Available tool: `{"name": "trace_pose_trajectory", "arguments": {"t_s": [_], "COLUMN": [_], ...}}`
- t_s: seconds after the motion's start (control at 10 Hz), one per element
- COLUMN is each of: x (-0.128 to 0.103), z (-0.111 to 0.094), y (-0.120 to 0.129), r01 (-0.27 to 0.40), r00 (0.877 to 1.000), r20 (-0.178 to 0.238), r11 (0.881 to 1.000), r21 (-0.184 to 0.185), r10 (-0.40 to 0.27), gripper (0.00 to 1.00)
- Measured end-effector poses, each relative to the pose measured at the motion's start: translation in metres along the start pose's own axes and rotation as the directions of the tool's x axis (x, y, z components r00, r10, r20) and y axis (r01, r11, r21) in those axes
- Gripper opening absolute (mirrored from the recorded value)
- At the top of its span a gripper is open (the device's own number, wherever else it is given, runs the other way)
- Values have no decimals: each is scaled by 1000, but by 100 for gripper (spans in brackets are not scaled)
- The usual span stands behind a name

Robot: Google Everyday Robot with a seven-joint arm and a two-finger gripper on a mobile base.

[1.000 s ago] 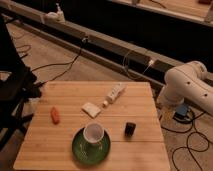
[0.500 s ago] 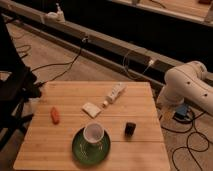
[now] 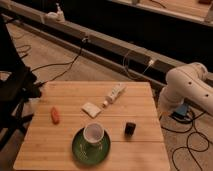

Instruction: Knock the eraser over

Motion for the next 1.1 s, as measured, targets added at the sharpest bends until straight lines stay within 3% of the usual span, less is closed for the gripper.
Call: {"name": "trace_pose_trajectory", "arguments": {"t_s": [0.1, 0.5, 0.7, 1.1], "x": [-1, -10, -15, -28], "z": [4, 33, 55, 101], "y": [0, 9, 19, 47], "r01": [3, 26, 43, 116], "r00": [1000, 999, 998, 991], "r20": [12, 36, 43, 90], "r11": [1000, 999, 997, 975], "r21": [-1, -30, -69, -188], "r10": [-3, -25, -40, -101], "gripper": [0, 0, 0, 0]}}
